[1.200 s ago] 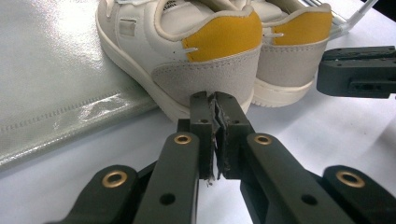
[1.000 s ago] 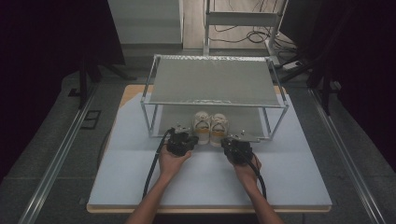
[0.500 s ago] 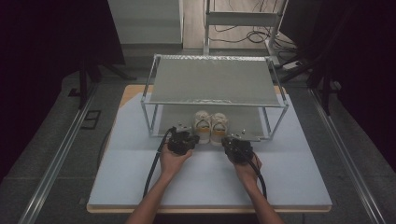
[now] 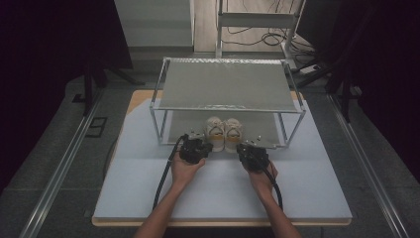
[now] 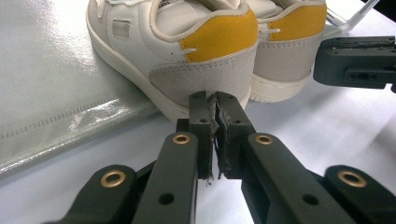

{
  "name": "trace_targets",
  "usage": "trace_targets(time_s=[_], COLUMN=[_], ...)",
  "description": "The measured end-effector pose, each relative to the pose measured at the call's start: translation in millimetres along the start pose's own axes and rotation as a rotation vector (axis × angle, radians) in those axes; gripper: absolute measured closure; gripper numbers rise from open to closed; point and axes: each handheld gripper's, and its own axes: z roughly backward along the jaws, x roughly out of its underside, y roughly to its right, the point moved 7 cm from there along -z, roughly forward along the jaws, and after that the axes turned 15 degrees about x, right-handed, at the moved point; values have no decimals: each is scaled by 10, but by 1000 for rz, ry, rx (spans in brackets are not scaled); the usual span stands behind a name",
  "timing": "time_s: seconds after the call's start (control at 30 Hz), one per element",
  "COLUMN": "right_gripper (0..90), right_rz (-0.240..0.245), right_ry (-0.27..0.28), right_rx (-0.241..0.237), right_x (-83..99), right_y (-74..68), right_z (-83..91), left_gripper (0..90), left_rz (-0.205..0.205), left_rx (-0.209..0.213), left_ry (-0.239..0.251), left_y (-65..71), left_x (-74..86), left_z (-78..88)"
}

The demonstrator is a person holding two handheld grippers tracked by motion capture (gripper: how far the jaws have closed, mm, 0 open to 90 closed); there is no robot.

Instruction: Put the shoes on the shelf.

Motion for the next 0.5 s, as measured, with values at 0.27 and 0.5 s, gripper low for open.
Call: trace_targets(time_s=[0.27,0.5], right_gripper=[821,831], right_rz=[-9,-1], right_ry=[4,-1], right_rx=[-2,-8], right_x=[-1,14], right_y=[8,-16], right_z=[-14,-29], left_gripper=[854,853], left_rz=[-4,-22], left_rx=[-3,-25], left_ry=[-3,-12], left_y=[1,-52], left_x=[-6,-45], left_z=[-7,-12])
